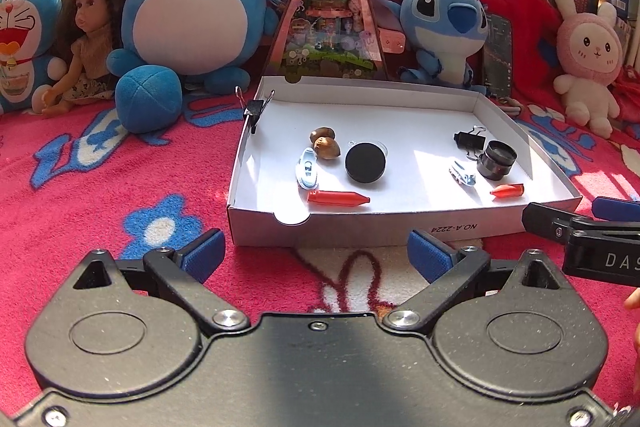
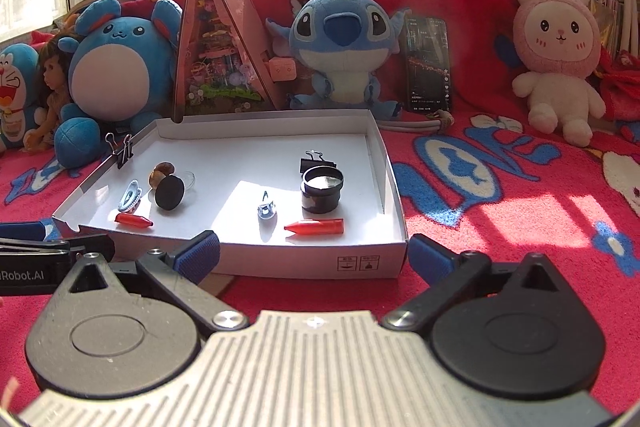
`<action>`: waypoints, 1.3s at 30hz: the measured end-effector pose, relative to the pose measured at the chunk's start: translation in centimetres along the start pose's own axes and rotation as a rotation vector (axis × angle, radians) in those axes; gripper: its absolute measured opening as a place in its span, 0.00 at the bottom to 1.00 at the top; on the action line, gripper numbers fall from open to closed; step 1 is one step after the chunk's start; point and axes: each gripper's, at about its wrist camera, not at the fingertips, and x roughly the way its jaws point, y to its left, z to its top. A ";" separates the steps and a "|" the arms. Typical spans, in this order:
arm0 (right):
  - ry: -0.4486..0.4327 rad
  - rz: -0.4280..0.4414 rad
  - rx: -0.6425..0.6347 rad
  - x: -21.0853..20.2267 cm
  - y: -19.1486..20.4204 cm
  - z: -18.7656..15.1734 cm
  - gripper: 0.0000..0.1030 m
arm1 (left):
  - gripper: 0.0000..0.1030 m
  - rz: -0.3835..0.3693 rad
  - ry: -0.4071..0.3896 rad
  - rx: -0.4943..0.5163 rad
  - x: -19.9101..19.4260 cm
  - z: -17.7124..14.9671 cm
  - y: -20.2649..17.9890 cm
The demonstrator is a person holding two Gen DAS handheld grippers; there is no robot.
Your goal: Organize rigid objects
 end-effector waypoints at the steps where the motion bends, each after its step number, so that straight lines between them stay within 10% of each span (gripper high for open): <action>1: 0.003 -0.002 -0.001 0.0 0.0 -0.2 1.00 | 0.95 0.003 0.002 0.006 0.1 -0.3 -0.1; 39: 0.091 -0.077 -0.061 2.7 1.1 -1.9 1.00 | 1.00 0.036 0.008 0.021 2.7 -1.6 -0.3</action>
